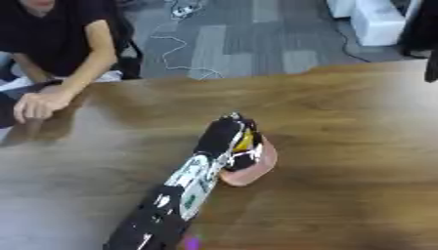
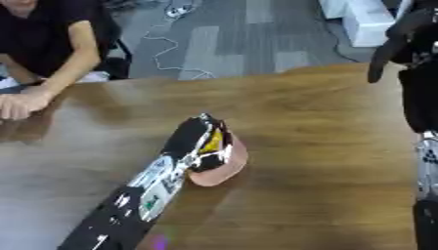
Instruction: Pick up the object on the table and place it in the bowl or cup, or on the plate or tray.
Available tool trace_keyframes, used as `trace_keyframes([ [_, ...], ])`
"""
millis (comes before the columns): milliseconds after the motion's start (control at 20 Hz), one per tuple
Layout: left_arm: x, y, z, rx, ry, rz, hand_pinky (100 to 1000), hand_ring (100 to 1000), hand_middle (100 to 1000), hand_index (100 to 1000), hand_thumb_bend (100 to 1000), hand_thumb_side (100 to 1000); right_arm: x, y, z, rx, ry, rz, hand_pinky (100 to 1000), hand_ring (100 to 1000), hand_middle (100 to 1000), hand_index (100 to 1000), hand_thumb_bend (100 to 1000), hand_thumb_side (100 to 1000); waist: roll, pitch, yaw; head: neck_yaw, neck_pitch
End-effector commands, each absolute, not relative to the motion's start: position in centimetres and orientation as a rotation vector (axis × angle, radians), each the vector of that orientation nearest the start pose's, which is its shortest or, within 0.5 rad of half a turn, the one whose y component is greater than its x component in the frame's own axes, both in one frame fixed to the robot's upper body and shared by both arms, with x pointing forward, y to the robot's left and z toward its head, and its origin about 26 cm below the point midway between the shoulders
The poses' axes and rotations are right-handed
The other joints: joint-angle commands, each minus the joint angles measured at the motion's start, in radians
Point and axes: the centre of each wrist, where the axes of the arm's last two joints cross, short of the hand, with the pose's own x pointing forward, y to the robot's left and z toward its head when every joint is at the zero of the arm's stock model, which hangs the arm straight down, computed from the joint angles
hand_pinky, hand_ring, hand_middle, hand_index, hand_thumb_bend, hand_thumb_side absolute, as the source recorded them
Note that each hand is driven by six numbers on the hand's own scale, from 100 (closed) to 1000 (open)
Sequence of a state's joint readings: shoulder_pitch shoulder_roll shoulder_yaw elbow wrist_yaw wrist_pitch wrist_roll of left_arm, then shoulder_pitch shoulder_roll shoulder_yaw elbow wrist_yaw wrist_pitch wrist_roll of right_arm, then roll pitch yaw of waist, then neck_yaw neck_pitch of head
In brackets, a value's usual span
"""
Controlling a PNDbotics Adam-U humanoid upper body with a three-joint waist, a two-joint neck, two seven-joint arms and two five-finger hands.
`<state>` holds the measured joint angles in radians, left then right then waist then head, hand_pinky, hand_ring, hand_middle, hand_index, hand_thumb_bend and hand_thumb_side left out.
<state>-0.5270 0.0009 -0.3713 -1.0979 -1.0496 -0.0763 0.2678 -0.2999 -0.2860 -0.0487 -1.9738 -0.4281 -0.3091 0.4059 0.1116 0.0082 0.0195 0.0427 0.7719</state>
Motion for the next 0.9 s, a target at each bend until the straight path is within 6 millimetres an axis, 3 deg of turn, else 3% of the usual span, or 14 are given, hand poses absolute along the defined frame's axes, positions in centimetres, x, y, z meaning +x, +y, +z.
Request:
trace_keyframes([
  [50,37.9,8.9,2.1,0.764,-1.915,-1.245,100,100,100,140,326,100,30.4,-26.4,20.4,0.508,-2.544,0.563,327,461,593,1000,157,1000,-0.004,-0.008,-0.004,-0.011,-0.002],
  [300,38.0,8.8,1.9,0.767,-1.937,-1.267,100,100,100,149,306,100,30.4,-26.3,20.5,0.516,-2.546,0.562,327,462,592,1000,152,1000,-0.003,-0.008,-0.007,-0.016,-0.002],
  [450,38.0,8.9,1.9,0.777,-1.950,-1.263,100,100,103,207,285,100,30.4,-26.3,20.6,0.518,-2.547,0.561,327,462,591,1000,151,1000,-0.003,-0.008,-0.007,-0.018,-0.002],
  [500,38.0,9.0,1.9,0.783,-1.952,-1.264,100,106,143,245,283,100,30.3,-26.3,20.6,0.517,-2.547,0.561,327,462,591,1000,152,1000,-0.003,-0.008,-0.007,-0.018,-0.002],
  [600,38.0,9.2,1.8,0.788,-1.947,-1.280,100,157,181,280,281,100,30.3,-26.3,20.6,0.517,-2.547,0.561,327,462,591,1000,152,1000,-0.003,-0.008,-0.007,-0.017,-0.002],
  [650,38.0,9.3,1.7,0.785,-1.936,-1.298,100,311,306,389,235,100,30.3,-26.3,20.6,0.516,-2.547,0.561,327,462,591,1000,152,1000,-0.003,-0.008,-0.007,-0.016,-0.002],
  [700,38.0,9.4,1.5,0.778,-1.921,-1.320,100,273,267,353,254,100,30.3,-26.3,20.6,0.515,-2.548,0.561,327,462,591,1000,152,1000,-0.003,-0.008,-0.006,-0.016,-0.002],
  [750,38.0,9.4,1.5,0.773,-1.912,-1.334,100,369,377,446,200,100,30.3,-26.3,20.6,0.515,-2.548,0.560,327,461,591,1000,152,1000,-0.003,-0.008,-0.006,-0.015,-0.002],
  [800,38.0,9.6,1.4,0.765,-1.896,-1.353,100,351,353,427,210,100,30.3,-26.3,20.6,0.514,-2.548,0.561,327,462,591,1000,152,1000,-0.003,-0.008,-0.006,-0.015,-0.002],
  [850,38.0,9.7,1.3,0.758,-1.884,-1.366,129,409,430,495,158,100,30.3,-26.3,20.6,0.513,-2.548,0.561,327,461,591,1000,152,1000,-0.003,-0.008,-0.005,-0.014,-0.002],
  [900,38.0,9.8,1.3,0.752,-1.874,-1.376,138,412,436,501,149,100,30.3,-26.3,20.6,0.512,-2.548,0.561,327,461,591,1000,152,1000,-0.004,-0.008,-0.004,-0.014,-0.002],
])
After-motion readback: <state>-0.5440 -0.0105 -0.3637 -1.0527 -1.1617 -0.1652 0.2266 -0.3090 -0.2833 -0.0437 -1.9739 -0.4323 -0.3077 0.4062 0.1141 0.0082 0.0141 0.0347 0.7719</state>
